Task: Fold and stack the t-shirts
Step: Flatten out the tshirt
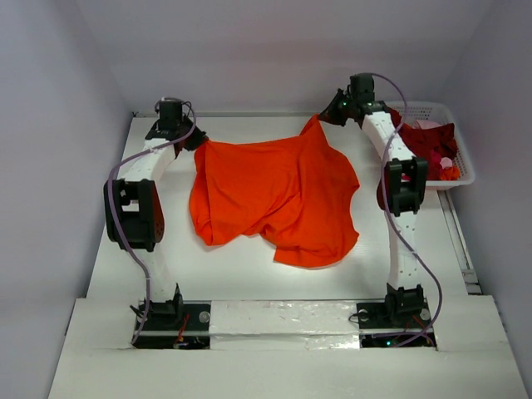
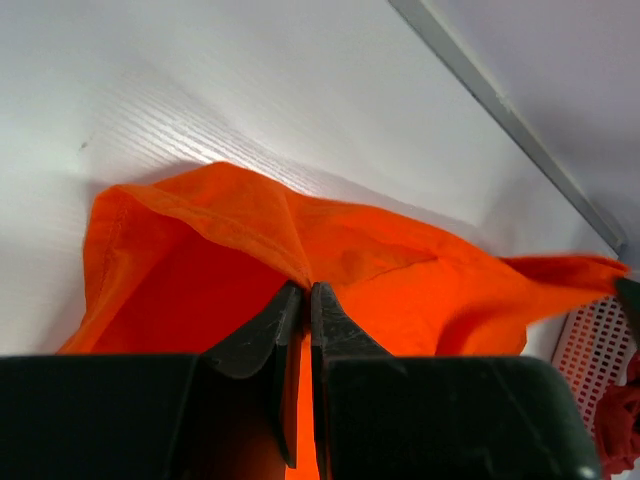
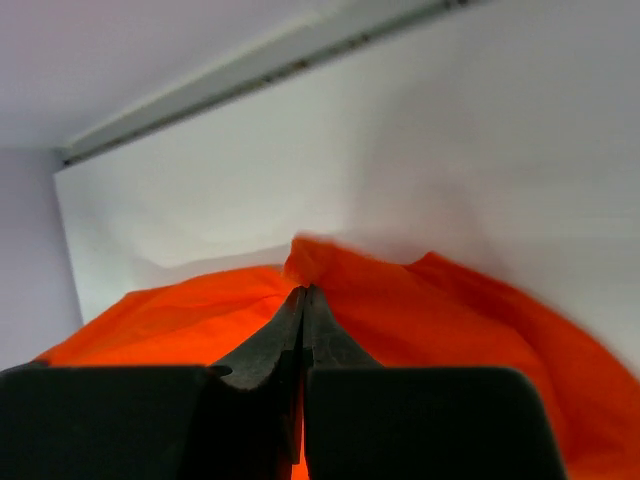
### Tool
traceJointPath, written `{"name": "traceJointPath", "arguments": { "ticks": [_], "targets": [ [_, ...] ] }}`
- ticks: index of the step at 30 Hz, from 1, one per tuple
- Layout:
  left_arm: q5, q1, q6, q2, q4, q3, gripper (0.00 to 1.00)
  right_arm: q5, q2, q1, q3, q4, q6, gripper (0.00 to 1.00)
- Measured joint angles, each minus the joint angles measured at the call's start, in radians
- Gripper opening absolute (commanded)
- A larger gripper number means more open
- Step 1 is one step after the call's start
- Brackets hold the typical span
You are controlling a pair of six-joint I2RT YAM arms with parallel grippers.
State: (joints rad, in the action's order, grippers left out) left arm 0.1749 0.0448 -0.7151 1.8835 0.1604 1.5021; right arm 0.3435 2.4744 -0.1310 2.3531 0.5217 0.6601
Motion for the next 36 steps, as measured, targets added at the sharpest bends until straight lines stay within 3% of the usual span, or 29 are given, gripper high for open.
{"name": "traceJointPath", "arguments": {
  "ticks": [12, 26, 36],
  "targets": [
    [0.008, -0.065, -0.001, -0.167, 0.054, 0.053, 0.0, -0.004, -0.403, 0.081, -0.066, 0.016, -0.044, 0.0],
    [0.047, -0.103, -0.005, -0.468, 0.117, 0.076, 0.0, 0.019, -0.708, 0.072, -0.407, 0.012, -0.052, 0.0],
    [0.055, -0.108, 0.016, -0.736, 0.143, 0.007, 0.0, 0.003, -1.09, 0.072, -0.459, 0.04, -0.086, 0.0]
  ]
}}
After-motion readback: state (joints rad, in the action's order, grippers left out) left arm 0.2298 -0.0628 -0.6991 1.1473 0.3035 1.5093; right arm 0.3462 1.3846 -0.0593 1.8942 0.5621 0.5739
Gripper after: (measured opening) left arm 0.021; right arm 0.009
